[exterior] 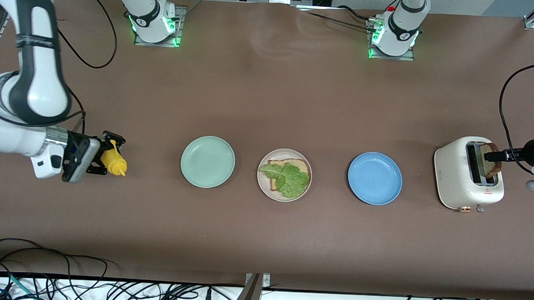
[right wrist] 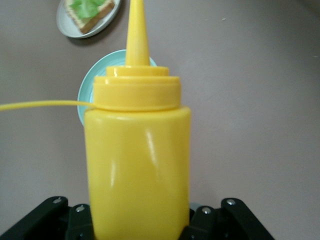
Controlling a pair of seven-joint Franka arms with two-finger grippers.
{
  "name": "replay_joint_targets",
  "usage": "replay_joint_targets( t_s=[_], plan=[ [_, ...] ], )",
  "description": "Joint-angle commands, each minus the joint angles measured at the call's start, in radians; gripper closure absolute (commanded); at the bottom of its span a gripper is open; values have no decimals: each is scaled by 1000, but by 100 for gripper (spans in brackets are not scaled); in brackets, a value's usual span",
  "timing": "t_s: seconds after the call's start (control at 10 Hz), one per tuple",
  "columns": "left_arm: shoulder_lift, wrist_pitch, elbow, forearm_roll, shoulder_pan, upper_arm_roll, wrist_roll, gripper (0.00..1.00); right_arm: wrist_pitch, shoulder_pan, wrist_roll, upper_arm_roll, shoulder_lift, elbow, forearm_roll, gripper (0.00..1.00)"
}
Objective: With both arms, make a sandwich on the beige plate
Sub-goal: 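Return the mustard bottle while the left gripper reaches the toaster bread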
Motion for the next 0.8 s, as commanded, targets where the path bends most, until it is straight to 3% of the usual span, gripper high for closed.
replay_joint_targets(
  t_s=[0.0, 0.4, 0.7],
  plan=[
    [48, -11, 38, 31, 21, -7, 26, 0, 7, -22, -339, -40, -51, -178, 208, 100],
    [65, -11, 38, 34, 28, -9, 24, 10, -85, -48, -889, -110, -19, -391, 489, 100],
    [67, -12, 36, 32, 30, -7, 26, 65, -250, -94, -1119, -167, 45, -497, 635, 100]
  ],
)
